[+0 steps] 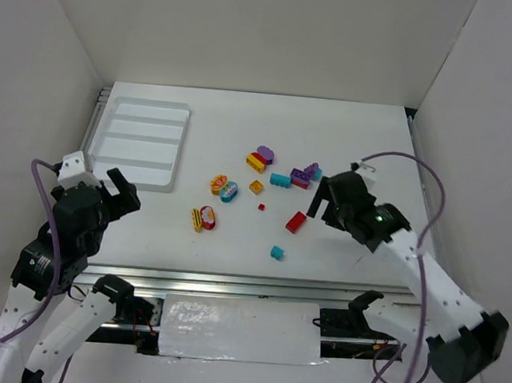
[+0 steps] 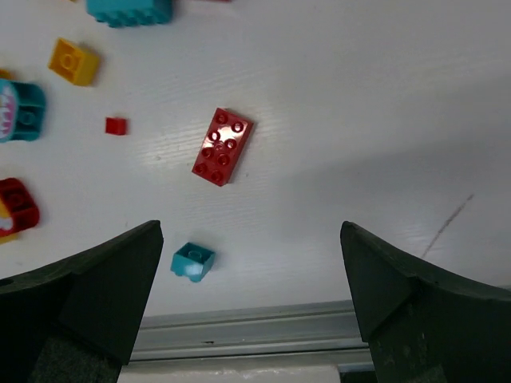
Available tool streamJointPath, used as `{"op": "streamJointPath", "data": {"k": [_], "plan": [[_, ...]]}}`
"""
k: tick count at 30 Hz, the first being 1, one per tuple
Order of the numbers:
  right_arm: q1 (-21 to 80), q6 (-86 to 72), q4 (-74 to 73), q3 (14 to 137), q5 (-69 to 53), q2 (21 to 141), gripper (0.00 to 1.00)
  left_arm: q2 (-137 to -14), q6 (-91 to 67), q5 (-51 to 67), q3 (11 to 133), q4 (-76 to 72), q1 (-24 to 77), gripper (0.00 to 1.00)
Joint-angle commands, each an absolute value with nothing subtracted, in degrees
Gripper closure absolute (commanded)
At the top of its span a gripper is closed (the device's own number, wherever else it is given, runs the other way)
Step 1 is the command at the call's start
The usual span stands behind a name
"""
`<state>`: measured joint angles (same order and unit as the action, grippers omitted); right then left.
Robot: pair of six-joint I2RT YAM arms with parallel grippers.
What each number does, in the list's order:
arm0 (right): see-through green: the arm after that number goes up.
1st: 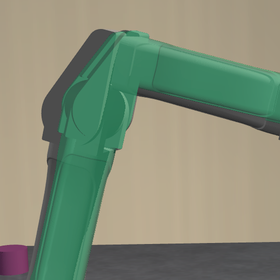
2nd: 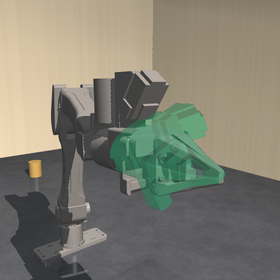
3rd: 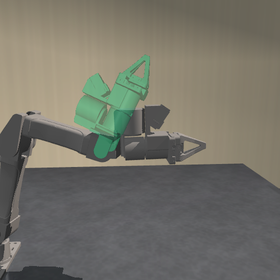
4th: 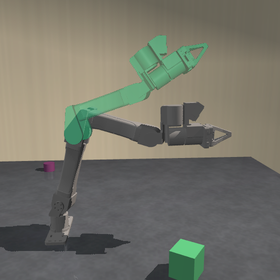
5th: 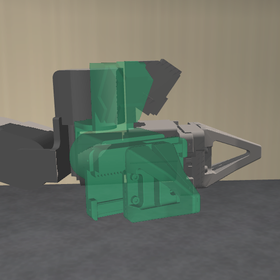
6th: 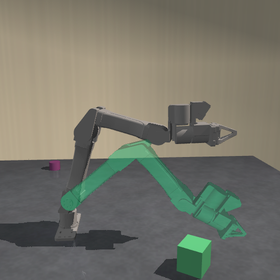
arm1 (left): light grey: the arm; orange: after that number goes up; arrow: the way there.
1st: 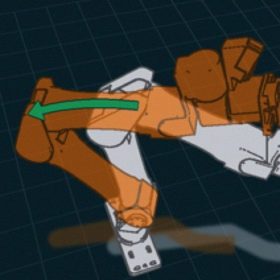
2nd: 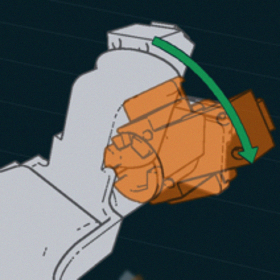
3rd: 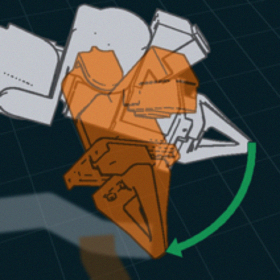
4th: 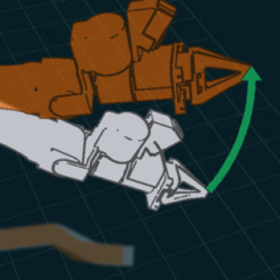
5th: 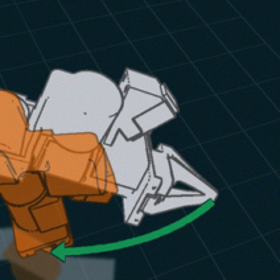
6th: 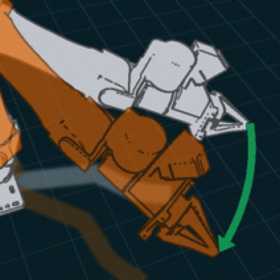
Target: Sort the legos into containers by color
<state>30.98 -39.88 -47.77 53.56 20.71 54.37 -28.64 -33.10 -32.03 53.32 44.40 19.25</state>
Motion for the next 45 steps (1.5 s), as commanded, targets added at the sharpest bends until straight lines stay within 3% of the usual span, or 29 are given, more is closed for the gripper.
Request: {"op": "streamJointPath", "data": {"k": [1,11,18,24,25,26,31,35,41,45], "plan": [[31.6,-43.2,-41.1,52.2,18.6,62.6,0.00,-30.1,-31.6,-30.4,53.1,41.1,19.1,0.01],[33.5,-46.9,-31.8,56.0,20.6,89.5,0.06,-32.1,-30.3,-28.1,52.9,40.5,19.1,0.01],[34.1,-48.1,-27.1,56.5,19.6,98.3,0.14,-32.5,-29.6,-26.9,52.8,39.9,19.1,0.00],[34.4,-47.0,-25.7,55.6,18.8,98.7,0.53,-32.6,-29.4,-26.3,52.8,39.6,19.1,0.00],[34.4,-46.3,-25.2,55.4,18.5,98.0,0.79,-32.6,-29.4,-26.2,52.8,39.6,19.1,0.01],[34.5,-46.0,-25.0,55.2,18.5,97.5,0.98,-32.6,-29.4,-26.0,52.7,39.6,19.1,0.01],[40.8,-36.1,-21.4,54.1,19.3,89.4,1.00,-33.4,-29.7,-24.7,53.2,39.3,19.1,0.00],[49.2,-26.2,-15.5,51.0,19.5,79.0,1.00,-35.5,-32.2,-13.9,54.4,37.8,19.1,0.00],[56.5,-11.8,-2.9,40.8,1.0,61.2,1.00,-38.5,-43.2,19.2,50.6,22.3,19.2,0.02],[59.8,-10.5,-3.9,41.0,-0.5,56.2,1.00,-40.0,-55.3,36.4,43.1,6.3,20.4,0.02]]}}
